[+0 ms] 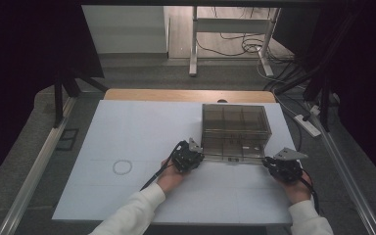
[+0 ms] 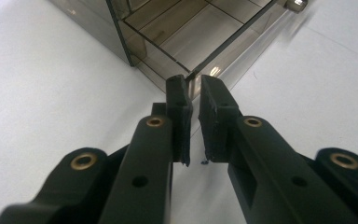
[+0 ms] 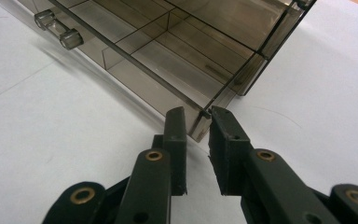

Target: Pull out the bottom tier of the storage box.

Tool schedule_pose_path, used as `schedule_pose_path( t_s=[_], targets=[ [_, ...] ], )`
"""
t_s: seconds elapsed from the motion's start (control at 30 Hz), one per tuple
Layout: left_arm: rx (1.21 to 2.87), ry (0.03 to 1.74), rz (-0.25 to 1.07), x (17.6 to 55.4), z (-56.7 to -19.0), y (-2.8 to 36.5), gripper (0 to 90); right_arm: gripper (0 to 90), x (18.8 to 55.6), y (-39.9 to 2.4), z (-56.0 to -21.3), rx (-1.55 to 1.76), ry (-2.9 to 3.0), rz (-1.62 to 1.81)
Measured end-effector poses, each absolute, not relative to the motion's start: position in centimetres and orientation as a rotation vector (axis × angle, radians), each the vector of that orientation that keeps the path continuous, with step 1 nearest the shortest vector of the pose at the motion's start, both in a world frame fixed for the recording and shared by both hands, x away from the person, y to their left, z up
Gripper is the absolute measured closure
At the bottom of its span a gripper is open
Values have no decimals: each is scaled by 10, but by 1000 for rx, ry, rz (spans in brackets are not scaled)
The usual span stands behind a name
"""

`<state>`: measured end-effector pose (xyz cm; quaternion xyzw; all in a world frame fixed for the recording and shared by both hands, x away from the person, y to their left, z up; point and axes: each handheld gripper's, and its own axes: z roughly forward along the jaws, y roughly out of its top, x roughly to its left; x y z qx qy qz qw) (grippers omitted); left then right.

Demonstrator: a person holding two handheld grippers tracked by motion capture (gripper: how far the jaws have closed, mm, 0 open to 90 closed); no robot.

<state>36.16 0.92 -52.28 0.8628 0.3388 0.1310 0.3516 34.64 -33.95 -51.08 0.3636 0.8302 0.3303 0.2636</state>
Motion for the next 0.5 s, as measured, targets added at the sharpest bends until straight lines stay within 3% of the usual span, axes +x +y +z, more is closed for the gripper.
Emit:
schedule_pose_path(
  t_s=[0.5],
  targets=[
    [2240,872,333,359,-522,10,818,769,342,-340,-511,979,2246,898]
  ],
)
